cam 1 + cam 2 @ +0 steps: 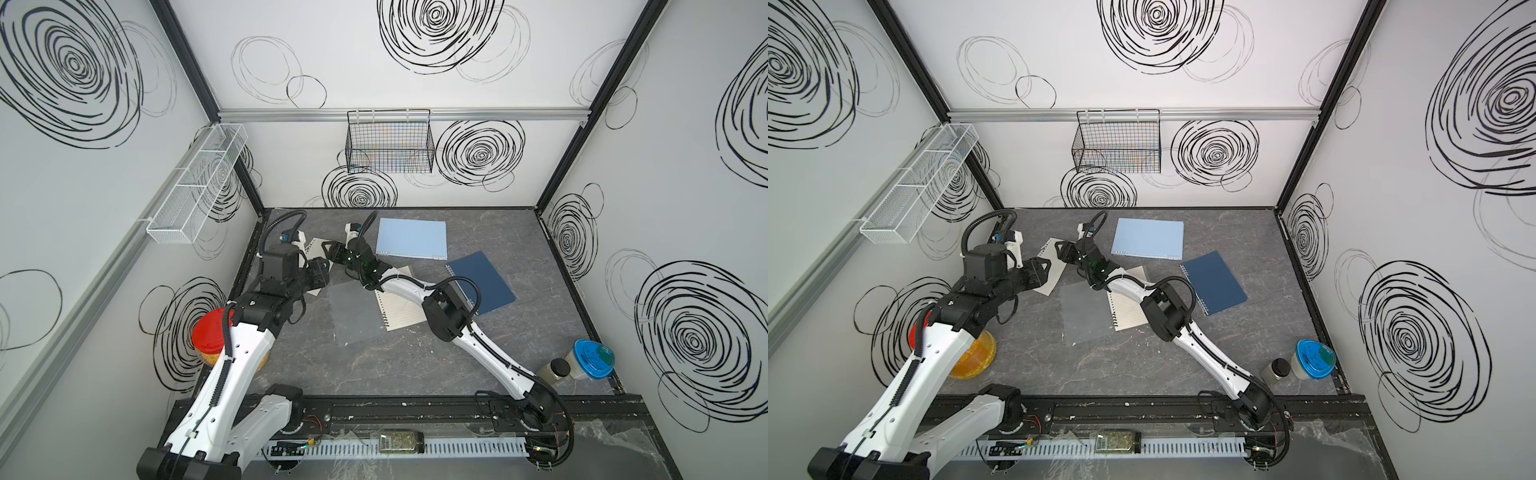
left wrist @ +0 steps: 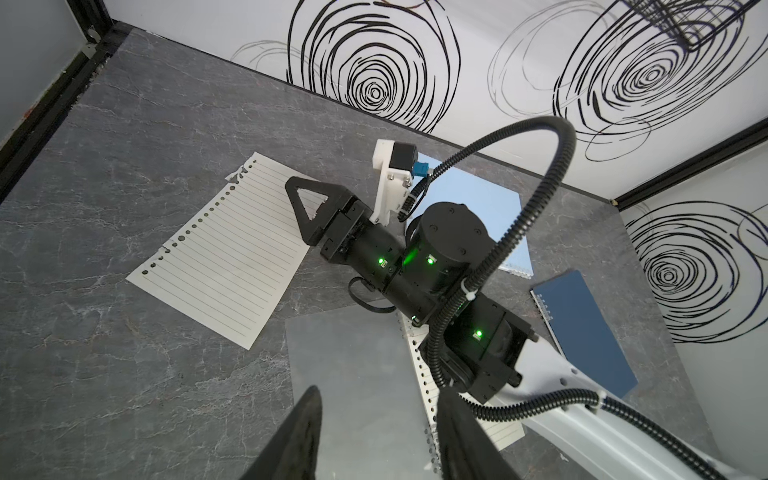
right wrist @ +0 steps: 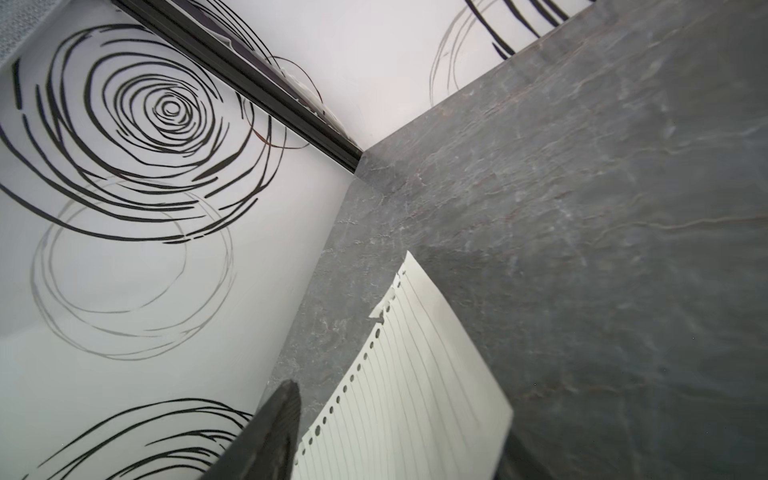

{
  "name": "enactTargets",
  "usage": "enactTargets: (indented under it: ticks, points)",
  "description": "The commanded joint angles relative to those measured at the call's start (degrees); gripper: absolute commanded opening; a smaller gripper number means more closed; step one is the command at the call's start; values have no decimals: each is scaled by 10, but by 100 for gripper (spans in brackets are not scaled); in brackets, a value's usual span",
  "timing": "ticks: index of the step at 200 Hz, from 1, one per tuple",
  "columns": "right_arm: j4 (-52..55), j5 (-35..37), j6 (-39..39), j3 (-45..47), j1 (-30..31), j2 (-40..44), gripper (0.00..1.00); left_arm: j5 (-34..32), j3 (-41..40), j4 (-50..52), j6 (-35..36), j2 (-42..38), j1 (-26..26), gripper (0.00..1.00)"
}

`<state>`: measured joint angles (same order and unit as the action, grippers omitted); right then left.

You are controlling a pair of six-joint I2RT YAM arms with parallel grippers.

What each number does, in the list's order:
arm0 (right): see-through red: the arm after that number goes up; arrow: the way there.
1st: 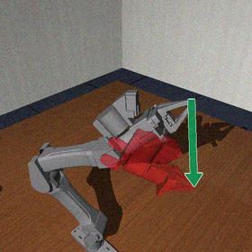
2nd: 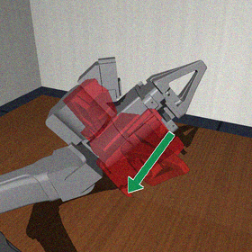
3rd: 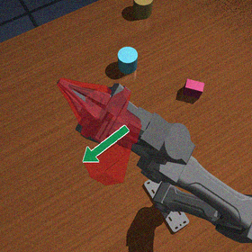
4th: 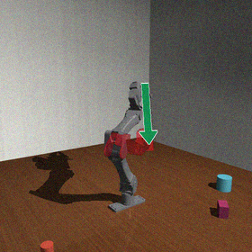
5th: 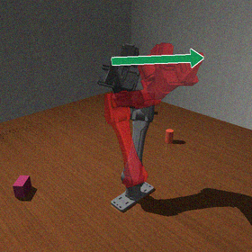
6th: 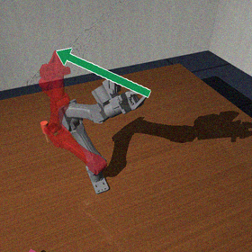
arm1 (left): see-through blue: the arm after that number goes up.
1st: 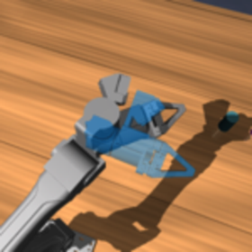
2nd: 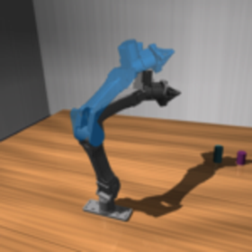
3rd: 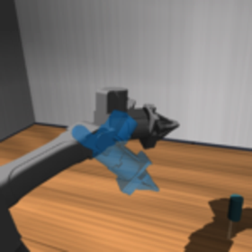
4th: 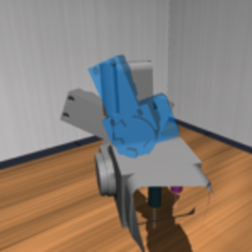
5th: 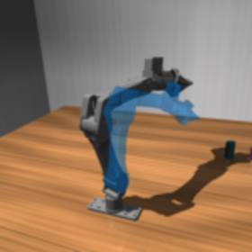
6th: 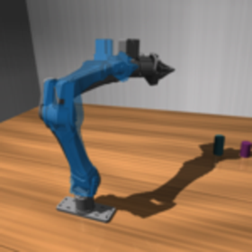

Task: Tear off pages from different notebooks
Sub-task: Place the paper at the center of the board.

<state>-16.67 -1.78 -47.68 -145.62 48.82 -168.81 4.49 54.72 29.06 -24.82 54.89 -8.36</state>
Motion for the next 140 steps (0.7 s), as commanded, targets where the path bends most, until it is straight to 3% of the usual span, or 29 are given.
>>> enactTargets:
  ticks: [1,43,90,107,140]
  points:
    - [39,-19,73,-13,-9,52,71,6,-5,-20,-8,-8,-2,51]
    - [83,-31,138,-13,-27,94,84,3,-6,-20,-11,-10,-3,55]
    - [202,-29,240,9,-44,169,85,12,-32,-46,-23,-8,-9,59]
    - [236,-11,279,69,-48,228,83,25,-53,-77,-34,-5,-19,61]
    - [197,-31,315,282,-66,366,83,2,-72,-113,-50,30,-62,63]
